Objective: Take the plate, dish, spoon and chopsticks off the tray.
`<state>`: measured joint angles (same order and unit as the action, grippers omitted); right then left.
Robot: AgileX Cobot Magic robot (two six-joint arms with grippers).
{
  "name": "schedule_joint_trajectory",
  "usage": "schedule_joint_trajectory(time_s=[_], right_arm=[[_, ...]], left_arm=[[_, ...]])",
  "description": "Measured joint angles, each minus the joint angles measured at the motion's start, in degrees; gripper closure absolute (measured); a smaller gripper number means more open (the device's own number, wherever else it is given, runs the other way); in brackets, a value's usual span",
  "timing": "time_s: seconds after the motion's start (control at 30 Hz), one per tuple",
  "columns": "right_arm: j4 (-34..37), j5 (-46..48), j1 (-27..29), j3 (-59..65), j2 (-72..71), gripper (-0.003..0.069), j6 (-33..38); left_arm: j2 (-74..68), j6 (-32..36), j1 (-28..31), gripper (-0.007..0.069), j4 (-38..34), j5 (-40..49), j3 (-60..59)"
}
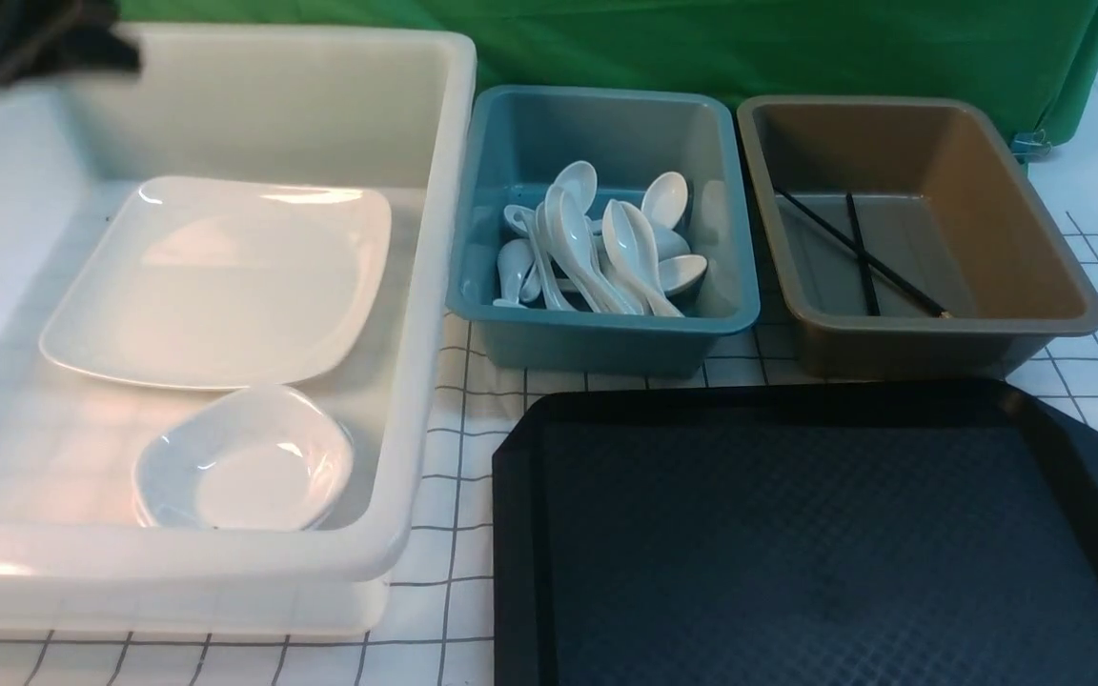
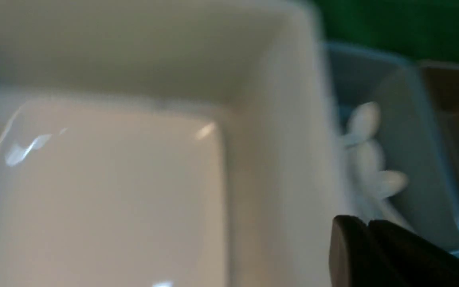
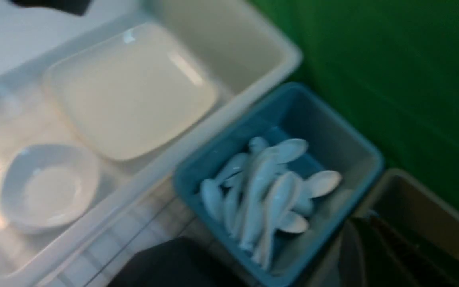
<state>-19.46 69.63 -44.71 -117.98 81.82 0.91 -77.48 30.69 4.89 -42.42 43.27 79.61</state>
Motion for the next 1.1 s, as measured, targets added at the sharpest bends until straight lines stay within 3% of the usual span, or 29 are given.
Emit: schedule_joint_trajectory(time_s=[0.17, 0.2, 0.3, 0.4, 0.47, 0.57, 0.6, 0.67, 0.87, 1.1], right_arm=[[-7.83, -1.76, 0.06, 10.22, -13.94, 0.0650, -8.09], [-7.83, -2.02, 0.06, 10.91, -14.60, 0.0650, -8.42], [-9.03, -9.56, 0.06, 26.90, -27.36, 0.0650, -14.68], [-10.52, -23.01, 0.06, 47.89, -41.82, 0.0650, -20.75], [-12.69, -28.33, 0.06, 54.81, -47.41, 0.0651, -23.76], [-23.58, -40.52, 0.06, 76.87, -62.19, 0.0652, -38.30], [-24.12, -41.03, 0.06, 77.90, -62.21, 0.0652, -39.26], [-29.61, -47.77, 0.06, 88.42, -71.35, 0.0652, -48.17], [-32.08, -53.47, 0.06, 96.95, -80.92, 0.0634, -51.28], [-32.34, -54.41, 0.06, 97.11, -81.86, 0.0541, -52.64]], left_arm=[[10.61, 3.74, -12.06, 0.0626, -2.12, 1.12, 2.84], [11.03, 3.74, -12.06, 0.0627, -2.03, 1.53, 2.84], [18.01, 2.37, -17.73, 0.0628, 0.18, 5.68, -0.46], [24.87, -0.85, -19.74, 0.0628, 2.20, 6.04, -8.36], [27.97, -1.29, -19.93, 0.0628, 2.87, 4.85, -12.06], [38.16, -1.48, -20.00, 0.0628, 6.27, -3.69, -28.31], [38.75, -1.48, -20.00, 0.0628, 6.47, -4.17, -29.18], [46.30, -3.51, -20.00, 0.0628, 7.83, -11.04, -39.82], [57.29, -4.54, -20.00, 0.0627, 7.03, -21.03, -56.68], [59.55, -5.94, -20.00, 0.0625, 6.68, -24.48, -63.39]])
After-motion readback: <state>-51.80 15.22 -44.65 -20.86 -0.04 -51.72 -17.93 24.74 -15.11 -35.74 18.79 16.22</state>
